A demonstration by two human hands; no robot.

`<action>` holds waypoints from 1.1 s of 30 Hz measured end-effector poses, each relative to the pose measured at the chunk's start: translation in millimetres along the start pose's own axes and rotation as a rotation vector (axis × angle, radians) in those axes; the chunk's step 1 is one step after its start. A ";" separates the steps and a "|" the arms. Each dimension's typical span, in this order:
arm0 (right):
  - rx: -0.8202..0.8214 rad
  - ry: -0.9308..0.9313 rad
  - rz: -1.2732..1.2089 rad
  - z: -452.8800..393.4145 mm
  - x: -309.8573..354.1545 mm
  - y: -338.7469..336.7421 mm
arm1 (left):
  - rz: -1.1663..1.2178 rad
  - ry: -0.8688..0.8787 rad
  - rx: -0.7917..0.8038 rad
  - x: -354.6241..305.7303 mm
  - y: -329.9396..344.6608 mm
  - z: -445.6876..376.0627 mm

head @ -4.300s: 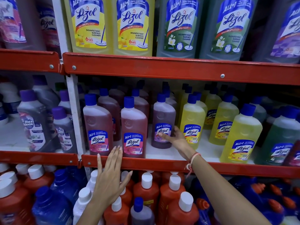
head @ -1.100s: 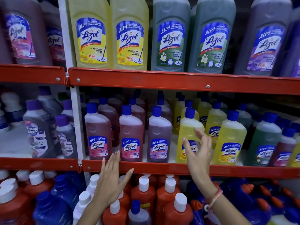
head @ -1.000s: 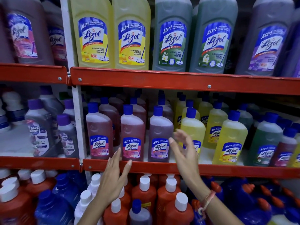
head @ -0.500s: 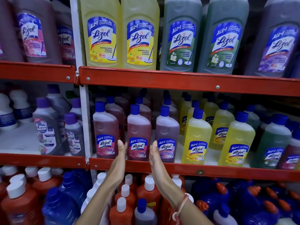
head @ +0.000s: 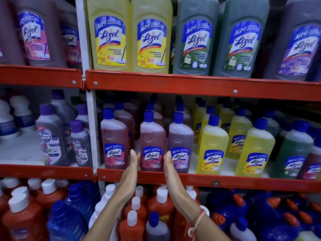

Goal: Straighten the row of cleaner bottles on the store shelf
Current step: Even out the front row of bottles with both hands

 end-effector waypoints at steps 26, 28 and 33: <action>-0.483 -0.195 0.061 13.0 -12.8 -89.7 | -0.025 0.209 -0.250 1.6 25.1 37.6; -0.476 -0.204 0.014 13.9 -7.8 -94.7 | -0.031 0.132 -0.175 8.5 46.7 32.1; -0.353 -0.166 0.012 2.6 -5.1 -86.4 | -0.094 0.118 -0.097 0.2 85.4 34.7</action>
Point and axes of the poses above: each hand's wrist, its own z-axis away from the middle knuckle, its own y-axis out of the palm, x = y × z, the point moved 9 cm from there along -z, towards the middle knuckle, and after that the axes turned 14 degrees about -y, right-handed, at the moved point
